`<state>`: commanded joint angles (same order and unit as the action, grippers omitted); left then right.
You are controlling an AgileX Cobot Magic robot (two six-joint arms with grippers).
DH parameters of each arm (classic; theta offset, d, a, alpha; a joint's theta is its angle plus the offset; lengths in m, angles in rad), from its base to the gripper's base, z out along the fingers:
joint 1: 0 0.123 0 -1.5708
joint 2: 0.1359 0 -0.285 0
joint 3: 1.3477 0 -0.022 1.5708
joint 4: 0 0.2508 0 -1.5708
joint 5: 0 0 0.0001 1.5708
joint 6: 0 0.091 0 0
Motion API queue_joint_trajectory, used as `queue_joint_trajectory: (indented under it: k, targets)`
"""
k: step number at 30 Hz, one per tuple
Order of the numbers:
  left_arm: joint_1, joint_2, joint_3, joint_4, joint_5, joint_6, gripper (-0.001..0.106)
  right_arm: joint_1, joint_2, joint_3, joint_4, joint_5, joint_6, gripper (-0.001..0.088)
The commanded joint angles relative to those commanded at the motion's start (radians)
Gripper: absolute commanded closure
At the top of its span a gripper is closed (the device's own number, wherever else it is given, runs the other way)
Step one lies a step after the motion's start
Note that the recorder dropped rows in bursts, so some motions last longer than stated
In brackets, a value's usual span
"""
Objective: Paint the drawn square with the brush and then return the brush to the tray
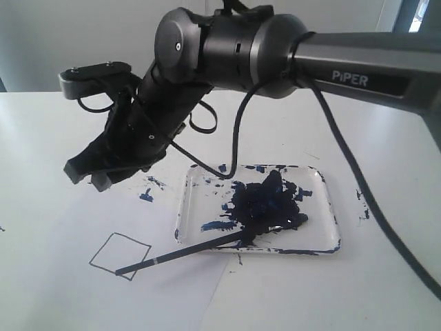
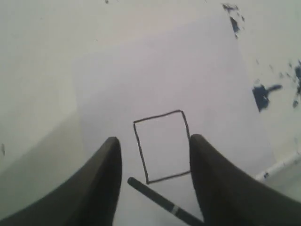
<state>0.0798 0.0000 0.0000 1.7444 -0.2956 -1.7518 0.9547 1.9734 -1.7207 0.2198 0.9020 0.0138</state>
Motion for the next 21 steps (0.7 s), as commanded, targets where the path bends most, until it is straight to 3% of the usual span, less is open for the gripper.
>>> queue_joint_trajectory:
  k: [4,11,16,21]
  targets:
    - [0.000,0.000,0.000,0.000,0.000,0.000,0.105,0.015,-0.015,0.000,-0.144,0.101,0.258,0.0311]
    - [0.000,0.000,0.000,0.000,0.000,0.000,0.105,0.054,-0.017,0.000,-0.235,0.294,0.475,0.0308]
    - [0.000,0.000,0.000,0.000,0.000,0.000,0.105,0.087,-0.017,0.007,-0.281,0.313,0.636,0.0308]
    - [0.000,0.000,0.000,0.000,0.000,0.000,0.105,0.117,-0.017,0.092,-0.323,0.282,0.763,0.0308]
